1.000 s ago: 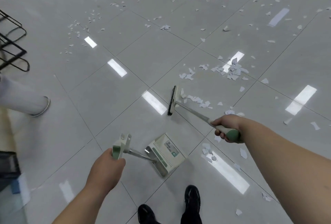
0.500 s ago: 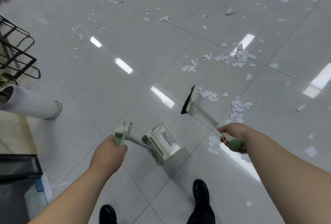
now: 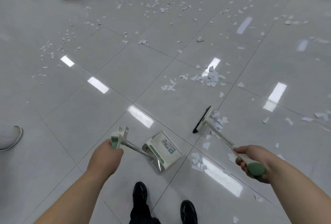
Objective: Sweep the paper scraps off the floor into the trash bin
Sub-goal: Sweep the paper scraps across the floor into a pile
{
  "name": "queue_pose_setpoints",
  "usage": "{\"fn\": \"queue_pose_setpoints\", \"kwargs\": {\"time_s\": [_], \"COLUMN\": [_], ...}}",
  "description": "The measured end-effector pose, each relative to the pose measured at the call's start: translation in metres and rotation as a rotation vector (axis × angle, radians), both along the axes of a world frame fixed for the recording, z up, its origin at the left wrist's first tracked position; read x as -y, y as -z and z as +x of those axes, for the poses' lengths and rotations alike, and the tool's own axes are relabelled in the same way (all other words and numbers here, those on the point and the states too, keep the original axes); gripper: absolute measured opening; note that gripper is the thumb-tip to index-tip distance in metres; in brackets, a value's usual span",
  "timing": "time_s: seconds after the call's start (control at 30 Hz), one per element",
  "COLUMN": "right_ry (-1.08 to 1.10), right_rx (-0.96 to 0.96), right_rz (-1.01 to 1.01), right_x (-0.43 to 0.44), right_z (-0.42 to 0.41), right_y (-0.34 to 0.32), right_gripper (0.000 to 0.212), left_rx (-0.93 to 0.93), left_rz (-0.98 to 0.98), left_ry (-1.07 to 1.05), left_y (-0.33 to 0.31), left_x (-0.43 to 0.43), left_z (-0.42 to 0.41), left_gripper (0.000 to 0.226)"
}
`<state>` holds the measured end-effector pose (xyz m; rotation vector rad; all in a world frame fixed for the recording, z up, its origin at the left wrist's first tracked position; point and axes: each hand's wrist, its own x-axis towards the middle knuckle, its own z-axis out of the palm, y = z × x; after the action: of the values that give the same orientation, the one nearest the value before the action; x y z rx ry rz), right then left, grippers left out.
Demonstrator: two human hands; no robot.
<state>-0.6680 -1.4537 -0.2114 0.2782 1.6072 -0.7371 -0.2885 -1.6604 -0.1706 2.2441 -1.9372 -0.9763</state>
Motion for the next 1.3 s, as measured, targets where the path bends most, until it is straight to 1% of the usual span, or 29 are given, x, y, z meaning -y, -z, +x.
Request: {"fn": "queue_pose_setpoints", "kwargs": {"time_s": [0.13, 0.27, 0.33, 0.4, 0.5, 0.57, 0.77, 0.83, 0.93, 1.1, 1.23, 1.3], "right_ry": [-0.04, -0.125, -0.175, -0.217, -0.283, -0.344, -0.49, -0.557, -0.652, -0.817, -0.998, -1.128], "right_rx": [-0.051, -0.077, -0.073, -0.06, -0.052, -0.038, 0.015, 0.01, 0.04, 0.045, -0.004, -0.089], "right_rz": [-0.016, -0.059, -0.074, -0.081, -0.087, -0.078, -0.089, -0.08, -0.068, -0.052, -0.088, -0.14], "right_x": [0.046, 0.117, 0.163, 0.213, 0.292, 0.343, 0.483, 0.523, 0.584, 0.701, 0.81, 0.867], "right_z": [0.027, 0.069, 0.095, 0.124, 0.174, 0.212, 0.315, 0.345, 0.383, 0.438, 0.479, 0.496], "right_y": [-0.03, -0.054, -0.064, -0.07, -0.074, -0.074, -0.077, -0.074, -0.068, -0.057, -0.05, -0.048], "right_gripper": [0.026, 0.023, 0.019, 0.02, 0.021, 0.022, 0.022, 0.019, 0.009, 0.006, 0.01, 0.009], "left_rx": [-0.074, -0.154, -0.185, -0.222, -0.315, -0.351, -0.371, -0.373, -0.359, -0.357, -0.318, -0.282], "left_rz": [0.011, 0.022, 0.034, 0.043, 0.068, 0.07, 0.026, 0.006, -0.016, -0.049, -0.083, -0.093], "left_ry": [-0.053, -0.14, -0.189, -0.251, -0.364, -0.403, -0.55, -0.598, -0.667, -0.752, -0.834, -0.884], "left_y": [-0.004, -0.01, -0.012, -0.013, -0.02, -0.029, -0.041, -0.04, -0.038, -0.026, -0.017, -0.019], "left_x": [0.024, 0.056, 0.077, 0.103, 0.146, 0.174, 0.26, 0.286, 0.325, 0.412, 0.494, 0.534], "left_z": [0.024, 0.058, 0.082, 0.108, 0.151, 0.18, 0.268, 0.294, 0.325, 0.373, 0.405, 0.42], "left_gripper": [0.009, 0.007, 0.007, 0.005, 0.01, 0.011, 0.015, 0.017, 0.012, 0.008, 0.008, 0.009]}}
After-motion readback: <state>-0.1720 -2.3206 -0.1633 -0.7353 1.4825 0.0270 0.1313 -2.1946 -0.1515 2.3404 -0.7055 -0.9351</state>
